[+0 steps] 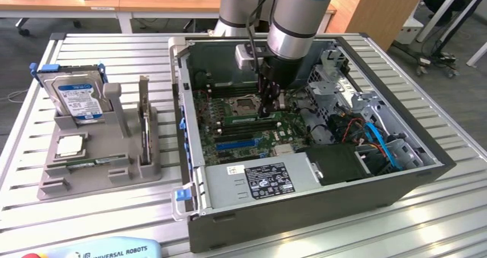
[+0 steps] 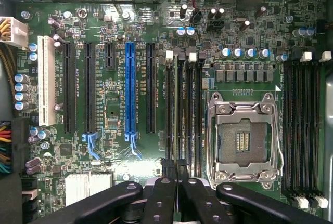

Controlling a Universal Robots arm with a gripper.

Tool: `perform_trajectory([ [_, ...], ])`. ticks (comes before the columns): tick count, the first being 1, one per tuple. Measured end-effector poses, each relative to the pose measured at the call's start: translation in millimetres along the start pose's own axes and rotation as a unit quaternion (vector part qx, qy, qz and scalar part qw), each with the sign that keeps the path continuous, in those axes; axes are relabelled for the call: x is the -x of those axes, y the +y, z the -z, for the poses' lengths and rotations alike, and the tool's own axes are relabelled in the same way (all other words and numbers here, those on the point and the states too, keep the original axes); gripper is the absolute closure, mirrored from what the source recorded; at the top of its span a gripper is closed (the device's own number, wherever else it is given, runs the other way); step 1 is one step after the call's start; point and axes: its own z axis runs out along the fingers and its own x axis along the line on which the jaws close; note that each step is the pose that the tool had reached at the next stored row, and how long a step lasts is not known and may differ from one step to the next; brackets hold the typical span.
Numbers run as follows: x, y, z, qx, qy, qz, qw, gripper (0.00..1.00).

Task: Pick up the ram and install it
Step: 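Insert the ram into the slot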

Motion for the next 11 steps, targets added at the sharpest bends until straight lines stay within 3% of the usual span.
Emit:
perform_trajectory([
  [11,0.0,0.0,-0.2,0.0001,-0.0014,0.001,1.0000,0.89],
])
